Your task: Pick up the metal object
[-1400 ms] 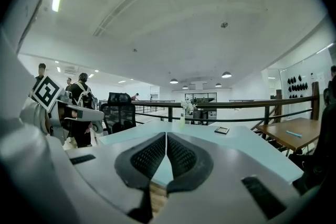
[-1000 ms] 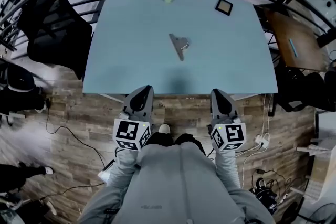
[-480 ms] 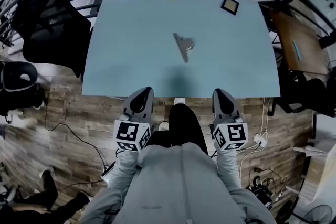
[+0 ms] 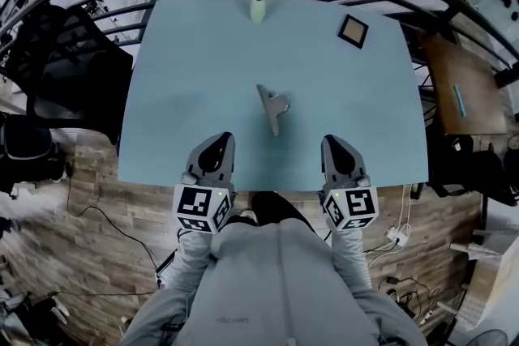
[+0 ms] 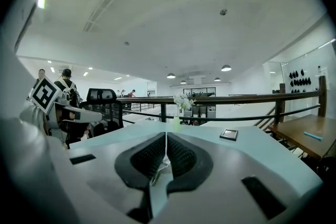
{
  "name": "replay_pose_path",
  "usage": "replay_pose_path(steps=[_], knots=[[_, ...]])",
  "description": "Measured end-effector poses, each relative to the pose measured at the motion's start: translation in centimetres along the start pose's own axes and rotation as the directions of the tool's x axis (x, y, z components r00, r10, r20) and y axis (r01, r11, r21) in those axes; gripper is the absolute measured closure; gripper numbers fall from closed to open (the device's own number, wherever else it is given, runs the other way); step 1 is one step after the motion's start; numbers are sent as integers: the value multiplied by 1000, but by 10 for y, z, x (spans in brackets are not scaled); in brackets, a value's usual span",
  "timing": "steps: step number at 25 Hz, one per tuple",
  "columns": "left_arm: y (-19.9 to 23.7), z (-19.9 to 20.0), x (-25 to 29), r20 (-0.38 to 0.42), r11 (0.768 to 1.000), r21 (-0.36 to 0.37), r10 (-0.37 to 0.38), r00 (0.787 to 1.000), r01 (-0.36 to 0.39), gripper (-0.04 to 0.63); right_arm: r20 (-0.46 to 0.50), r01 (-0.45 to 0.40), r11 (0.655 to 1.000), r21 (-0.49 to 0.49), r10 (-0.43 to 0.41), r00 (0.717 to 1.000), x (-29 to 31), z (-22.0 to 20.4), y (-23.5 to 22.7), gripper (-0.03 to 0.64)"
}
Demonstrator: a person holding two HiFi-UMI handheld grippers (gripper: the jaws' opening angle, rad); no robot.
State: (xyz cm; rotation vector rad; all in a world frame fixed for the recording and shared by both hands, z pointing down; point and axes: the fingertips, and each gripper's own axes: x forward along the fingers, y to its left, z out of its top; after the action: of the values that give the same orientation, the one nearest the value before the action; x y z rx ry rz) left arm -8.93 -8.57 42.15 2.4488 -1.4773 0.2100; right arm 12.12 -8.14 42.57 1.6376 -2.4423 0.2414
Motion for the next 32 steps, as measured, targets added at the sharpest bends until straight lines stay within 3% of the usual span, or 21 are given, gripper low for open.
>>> replay_pose_path(steps=[6,17,32], knots=[[3,22,53,14,1000,6,25,1000,-25,566,2,-62,998,-13,62,998,49,15,-30,592],[16,37,80,7,997,14,80,997,-80,566,5,-120,993,2,120,993,84,26,-48,592],[37,39,104,-15,1000,10,5,1000,-5,566,-15,-78,997,10,78,997,111,27,-42,592]])
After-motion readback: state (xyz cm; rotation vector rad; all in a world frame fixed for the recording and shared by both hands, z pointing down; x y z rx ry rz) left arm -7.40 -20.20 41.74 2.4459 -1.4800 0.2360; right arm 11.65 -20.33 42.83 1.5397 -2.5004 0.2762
